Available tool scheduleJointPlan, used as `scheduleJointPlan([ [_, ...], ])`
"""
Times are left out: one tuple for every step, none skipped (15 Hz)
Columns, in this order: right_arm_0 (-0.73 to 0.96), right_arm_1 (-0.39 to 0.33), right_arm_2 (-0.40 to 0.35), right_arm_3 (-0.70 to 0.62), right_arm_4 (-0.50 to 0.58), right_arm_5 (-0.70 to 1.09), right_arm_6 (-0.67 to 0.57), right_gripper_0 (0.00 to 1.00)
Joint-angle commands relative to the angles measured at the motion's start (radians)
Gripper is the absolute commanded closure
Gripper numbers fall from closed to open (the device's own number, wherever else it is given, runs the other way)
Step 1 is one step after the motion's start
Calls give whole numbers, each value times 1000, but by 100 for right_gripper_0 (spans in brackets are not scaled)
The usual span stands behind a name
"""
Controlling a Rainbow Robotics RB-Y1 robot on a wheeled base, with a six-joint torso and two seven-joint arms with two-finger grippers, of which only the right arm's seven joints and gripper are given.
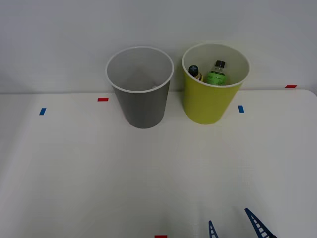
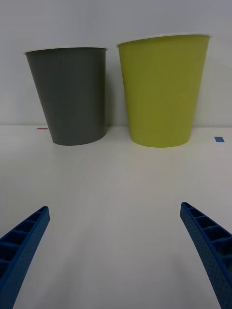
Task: Put cans in the gray bin, plastic bottles in the light green bin
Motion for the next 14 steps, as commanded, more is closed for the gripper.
scheduleJointPlan([
  [0, 0, 0, 0, 0, 0, 0, 6],
  [0, 0, 0, 0, 0, 0, 0, 6],
  [0, 0, 0, 0, 0, 0, 0, 7],
  [0, 0, 0, 0, 0, 0, 0, 6],
  [0, 0, 0, 0, 0, 0, 0, 6],
  [0, 0, 0, 0, 0, 0, 0, 7],
  [0, 0, 0, 0, 0, 0, 0, 6],
  [0, 0, 0, 0, 0, 0, 0, 7],
  [0, 0, 0, 0, 0, 0, 0, 7],
  [0, 0, 0, 0, 0, 0, 0, 7],
  [0, 0, 0, 0, 0, 0, 0, 7],
  [0, 0, 0, 0, 0, 0, 0, 6],
  [0, 0, 0, 0, 0, 0, 0, 6],
  [0, 0, 0, 0, 0, 0, 0, 7],
])
